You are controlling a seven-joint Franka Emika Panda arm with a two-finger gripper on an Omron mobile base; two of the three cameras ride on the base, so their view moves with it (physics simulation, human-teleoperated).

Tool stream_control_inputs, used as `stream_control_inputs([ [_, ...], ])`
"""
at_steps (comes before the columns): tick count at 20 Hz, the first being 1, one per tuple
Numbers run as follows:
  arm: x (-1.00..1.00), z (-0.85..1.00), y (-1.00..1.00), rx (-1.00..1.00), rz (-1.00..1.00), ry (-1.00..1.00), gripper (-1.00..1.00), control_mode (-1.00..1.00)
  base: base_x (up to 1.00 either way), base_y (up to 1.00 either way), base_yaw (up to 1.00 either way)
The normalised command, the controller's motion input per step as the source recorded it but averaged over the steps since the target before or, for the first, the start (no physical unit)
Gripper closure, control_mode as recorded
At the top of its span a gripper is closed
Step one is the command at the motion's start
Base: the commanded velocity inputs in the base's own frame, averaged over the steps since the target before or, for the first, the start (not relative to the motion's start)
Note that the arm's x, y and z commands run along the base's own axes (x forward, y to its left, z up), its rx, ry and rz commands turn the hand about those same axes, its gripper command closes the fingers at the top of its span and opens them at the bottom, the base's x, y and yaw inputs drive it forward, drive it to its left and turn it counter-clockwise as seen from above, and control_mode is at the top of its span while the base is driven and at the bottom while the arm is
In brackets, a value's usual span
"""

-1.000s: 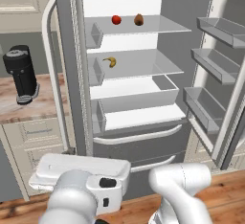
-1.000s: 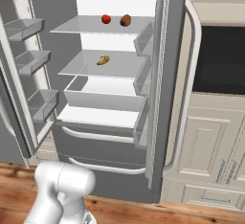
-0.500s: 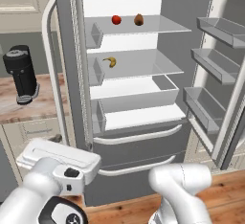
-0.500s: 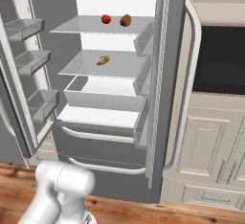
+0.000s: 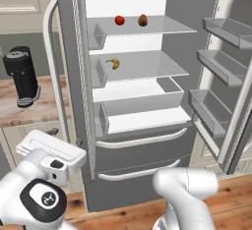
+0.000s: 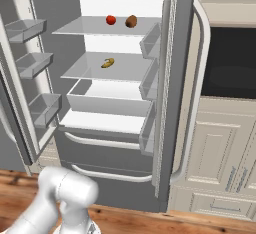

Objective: Place the potato in the correct fridge rack based on whether it is a fruit or vegetable. Finally, close the fridge door.

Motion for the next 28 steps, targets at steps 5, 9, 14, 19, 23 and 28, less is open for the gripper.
stream_control_inputs([
  [5, 0.54, -0.10, 0.29, 0.00, -0.13, 0.00, -1.00, -1.00, 0.00, 0.00, 0.00],
  [9, 0.44, -0.14, 0.31, 0.00, -0.10, 0.00, -1.00, -1.00, 0.00, 0.00, 0.00],
  [14, 0.51, -0.20, 0.27, 0.00, -0.12, 0.00, -1.00, -1.00, 0.00, 0.00, 0.00],
  [19, 0.59, -0.15, 0.07, 0.00, -0.15, 0.00, -1.00, -1.00, 0.00, 0.00, 0.00],
  [23, 0.40, -0.04, 0.02, 0.00, -0.07, 0.00, -1.00, -1.00, 0.00, 0.00, 0.00],
  [28, 0.24, -0.01, 0.11, 0.00, -0.05, 0.00, -1.00, -1.00, 0.00, 0.00, 0.00],
])
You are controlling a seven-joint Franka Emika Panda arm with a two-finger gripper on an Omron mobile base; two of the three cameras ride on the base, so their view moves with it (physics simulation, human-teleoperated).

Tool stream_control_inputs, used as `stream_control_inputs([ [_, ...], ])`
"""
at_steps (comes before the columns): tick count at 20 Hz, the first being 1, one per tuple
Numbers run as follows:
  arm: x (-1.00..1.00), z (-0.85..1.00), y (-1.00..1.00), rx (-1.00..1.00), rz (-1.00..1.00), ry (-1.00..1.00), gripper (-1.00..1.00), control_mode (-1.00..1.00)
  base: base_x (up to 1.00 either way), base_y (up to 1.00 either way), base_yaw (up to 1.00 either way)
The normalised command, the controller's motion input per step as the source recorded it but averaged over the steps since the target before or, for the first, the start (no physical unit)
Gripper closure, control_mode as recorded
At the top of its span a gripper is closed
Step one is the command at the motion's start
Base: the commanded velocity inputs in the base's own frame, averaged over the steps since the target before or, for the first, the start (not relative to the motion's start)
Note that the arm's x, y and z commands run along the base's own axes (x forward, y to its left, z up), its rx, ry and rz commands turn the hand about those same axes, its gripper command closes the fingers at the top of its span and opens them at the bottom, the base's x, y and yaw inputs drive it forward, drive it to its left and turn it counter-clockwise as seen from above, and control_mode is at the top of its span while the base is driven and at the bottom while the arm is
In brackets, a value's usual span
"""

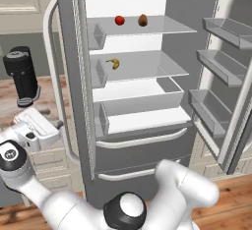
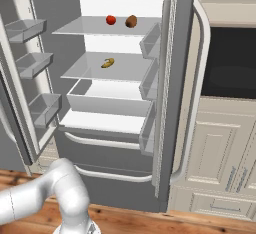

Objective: Place the potato in the correct fridge rack based on whether it is a fruit or vegetable. Finally, close the fridge door.

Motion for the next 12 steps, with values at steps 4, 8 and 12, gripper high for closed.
stream_control_inputs([
  [4, 0.22, 0.00, 0.04, 0.00, -0.05, 0.00, -1.00, -1.00, 0.00, 0.00, 0.00],
  [8, 0.02, 0.00, -0.11, 0.00, 0.00, 0.00, -1.00, -1.00, 0.00, 0.00, 0.00],
  [12, 0.04, 0.00, -0.04, 0.00, 0.00, 0.00, -1.00, -1.00, 0.00, 0.00, 0.00],
])
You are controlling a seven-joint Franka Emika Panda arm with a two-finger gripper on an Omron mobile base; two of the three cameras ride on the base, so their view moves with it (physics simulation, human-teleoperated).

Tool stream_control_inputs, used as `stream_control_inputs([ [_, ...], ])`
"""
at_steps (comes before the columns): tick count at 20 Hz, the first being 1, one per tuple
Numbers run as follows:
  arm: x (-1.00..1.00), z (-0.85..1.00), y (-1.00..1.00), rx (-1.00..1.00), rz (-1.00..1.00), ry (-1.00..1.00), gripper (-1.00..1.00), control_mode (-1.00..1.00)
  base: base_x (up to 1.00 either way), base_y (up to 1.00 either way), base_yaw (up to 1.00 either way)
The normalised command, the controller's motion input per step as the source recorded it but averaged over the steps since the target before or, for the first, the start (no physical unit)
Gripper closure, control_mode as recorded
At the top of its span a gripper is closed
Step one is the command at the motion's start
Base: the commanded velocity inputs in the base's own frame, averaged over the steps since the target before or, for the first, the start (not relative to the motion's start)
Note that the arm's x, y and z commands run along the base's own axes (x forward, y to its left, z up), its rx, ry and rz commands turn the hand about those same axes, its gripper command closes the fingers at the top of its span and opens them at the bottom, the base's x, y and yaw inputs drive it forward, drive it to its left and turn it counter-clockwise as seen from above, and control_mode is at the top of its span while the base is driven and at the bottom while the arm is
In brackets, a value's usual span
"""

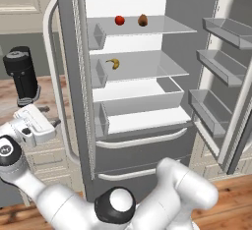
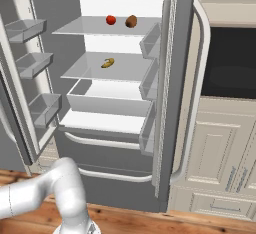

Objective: Place the potato in the correct fridge rack based on whether it is a fruit or vegetable. Finally, close the fridge door.

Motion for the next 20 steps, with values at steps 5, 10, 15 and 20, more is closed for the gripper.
stream_control_inputs([
  [5, 0.00, 0.00, -0.41, 0.00, 0.00, 0.00, -1.00, -1.00, 0.00, 0.00, 0.00],
  [10, 0.00, 0.00, -0.65, 0.00, 0.00, 0.00, -1.00, -1.00, 0.00, 0.00, 0.00],
  [15, 0.07, 0.00, -0.66, 0.00, 0.00, 0.00, -1.00, -1.00, 0.00, 0.00, 0.00],
  [20, 0.18, 0.00, -0.66, 0.00, 0.00, 0.00, -1.00, -1.00, 0.00, 0.00, 0.00],
])
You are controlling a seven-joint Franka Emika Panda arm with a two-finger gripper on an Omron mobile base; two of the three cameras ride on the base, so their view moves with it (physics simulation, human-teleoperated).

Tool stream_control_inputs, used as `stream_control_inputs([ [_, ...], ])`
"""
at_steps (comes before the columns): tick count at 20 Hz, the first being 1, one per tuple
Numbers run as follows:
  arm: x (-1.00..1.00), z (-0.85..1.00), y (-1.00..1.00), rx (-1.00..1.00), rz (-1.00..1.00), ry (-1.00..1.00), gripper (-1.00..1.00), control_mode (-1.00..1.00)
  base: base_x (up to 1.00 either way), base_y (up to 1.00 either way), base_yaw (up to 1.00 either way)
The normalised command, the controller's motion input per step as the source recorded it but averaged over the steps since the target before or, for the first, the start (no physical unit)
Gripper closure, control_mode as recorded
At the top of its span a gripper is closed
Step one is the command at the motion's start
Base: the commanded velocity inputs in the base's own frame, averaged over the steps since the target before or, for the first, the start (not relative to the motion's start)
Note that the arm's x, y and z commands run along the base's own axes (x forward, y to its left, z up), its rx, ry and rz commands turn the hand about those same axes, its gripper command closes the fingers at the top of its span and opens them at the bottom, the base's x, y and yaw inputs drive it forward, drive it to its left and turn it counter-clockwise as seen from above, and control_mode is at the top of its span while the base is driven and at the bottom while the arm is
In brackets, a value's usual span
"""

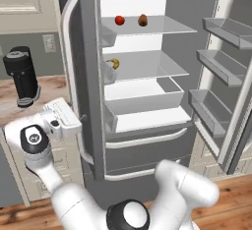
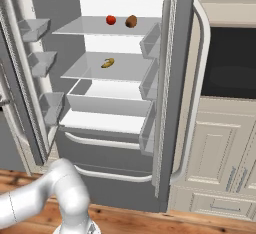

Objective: Place the potato in the correct fridge rack based on whether it is a fruit or vegetable. Finally, close the fridge door.

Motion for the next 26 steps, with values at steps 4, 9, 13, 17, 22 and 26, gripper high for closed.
stream_control_inputs([
  [4, 0.27, 0.00, -0.70, 0.01, 0.00, 0.00, -1.00, -1.00, 0.00, 0.00, 0.00],
  [9, 0.36, 0.00, -0.70, 0.01, 0.00, 0.00, -1.00, -1.00, 0.00, 0.00, 0.00],
  [13, 0.38, 0.00, -0.58, 0.00, 0.00, 0.00, -1.00, -1.00, 0.00, 0.00, 0.00],
  [17, 0.52, 0.00, -0.44, 0.00, 0.01, -0.01, -1.00, -1.00, 0.00, 0.00, 0.00],
  [22, 0.48, 0.00, -0.36, 0.00, 0.03, 0.00, -1.00, -1.00, 0.00, 0.00, 0.00],
  [26, 0.51, 0.00, -0.28, 0.00, 0.03, 0.00, -1.00, -1.00, 0.00, 0.00, 0.00],
])
